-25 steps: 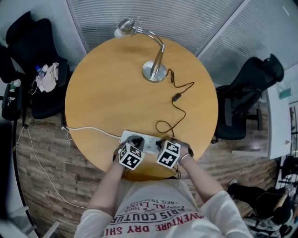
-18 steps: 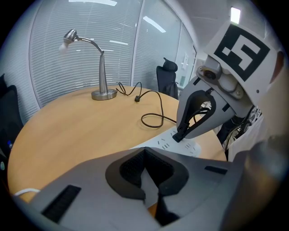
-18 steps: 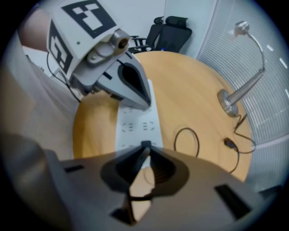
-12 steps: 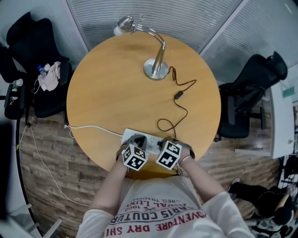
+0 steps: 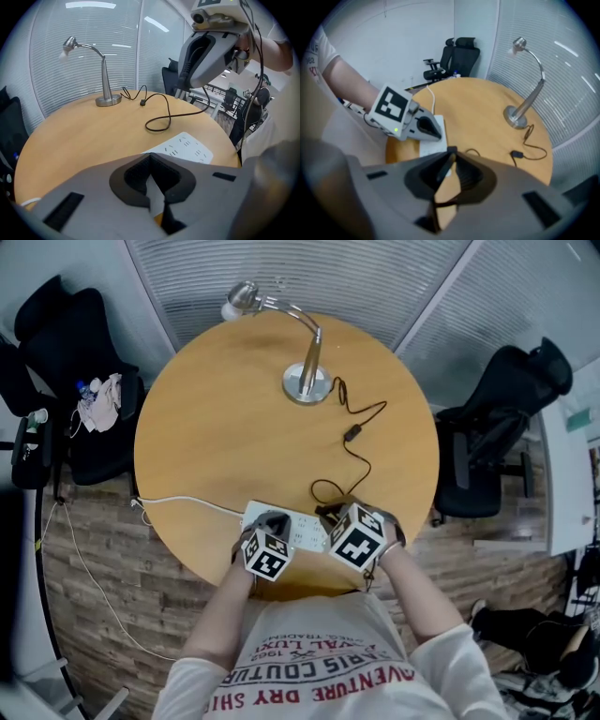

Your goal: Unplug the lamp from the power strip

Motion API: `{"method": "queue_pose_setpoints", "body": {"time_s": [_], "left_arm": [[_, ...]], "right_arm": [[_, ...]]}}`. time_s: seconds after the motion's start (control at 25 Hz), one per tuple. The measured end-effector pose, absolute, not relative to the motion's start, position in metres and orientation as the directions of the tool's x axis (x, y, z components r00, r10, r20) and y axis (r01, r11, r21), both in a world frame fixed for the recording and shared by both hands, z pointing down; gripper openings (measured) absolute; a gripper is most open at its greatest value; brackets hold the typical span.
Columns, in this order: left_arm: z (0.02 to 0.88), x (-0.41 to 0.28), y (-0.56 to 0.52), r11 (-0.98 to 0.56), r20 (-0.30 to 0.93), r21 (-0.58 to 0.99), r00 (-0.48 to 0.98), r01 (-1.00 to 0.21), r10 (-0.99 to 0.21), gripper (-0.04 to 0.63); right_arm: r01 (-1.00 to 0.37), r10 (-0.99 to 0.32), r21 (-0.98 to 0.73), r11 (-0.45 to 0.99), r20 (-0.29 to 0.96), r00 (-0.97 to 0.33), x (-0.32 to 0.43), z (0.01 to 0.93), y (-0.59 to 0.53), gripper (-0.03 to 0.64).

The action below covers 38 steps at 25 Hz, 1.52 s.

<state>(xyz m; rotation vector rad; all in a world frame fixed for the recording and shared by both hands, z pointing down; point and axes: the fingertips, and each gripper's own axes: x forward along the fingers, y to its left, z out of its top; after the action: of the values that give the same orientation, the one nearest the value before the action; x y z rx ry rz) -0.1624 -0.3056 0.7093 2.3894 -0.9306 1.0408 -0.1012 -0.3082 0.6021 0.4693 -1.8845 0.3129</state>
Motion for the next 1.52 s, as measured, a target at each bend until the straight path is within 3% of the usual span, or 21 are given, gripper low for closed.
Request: {"method": "queue_pose_setpoints", "body": {"time_s": [0.28,0.56,0.96,1.28,1.52], "left_arm": [[0.712,-0.162,-0.303,-0.718,0.774,0.063,0.488,-0.693,-0.404,0.028],[0.69,-0.17,-0.318,-0.666,0.761,0.031,0.45,-0.745,-0.467,0.028],[0.534,-0.18,-0.352,-0.585,0.397,-0.113,0.503,-0.803,-0.768,0.028],[0.427,-0.187,-0.338,-0.566,0.131,-0.073,0.554,-0.821,-0.822,0.028],[0.375,-0.184,-0.328,-0.563,0.012,-0.034,0.563,-0.826,-0.827,0.028]], "right_arm": [[-0.496,-0.227,0.028,0.868,0.91,-0.347,-0.097,0.586,-0.306,0.071],[-0.608,-0.426,0.089,0.789,0.792,-0.436,-0.092,0.554,-0.322,0.071],[-0.705,-0.668,0.138,0.695,0.487,-0.563,-0.092,0.477,-0.338,0.072],[-0.76,-0.763,0.111,0.641,0.203,-0.614,-0.088,0.411,-0.337,0.072],[-0.794,-0.798,0.088,0.602,0.037,-0.601,-0.082,0.371,-0.338,0.072]]}}
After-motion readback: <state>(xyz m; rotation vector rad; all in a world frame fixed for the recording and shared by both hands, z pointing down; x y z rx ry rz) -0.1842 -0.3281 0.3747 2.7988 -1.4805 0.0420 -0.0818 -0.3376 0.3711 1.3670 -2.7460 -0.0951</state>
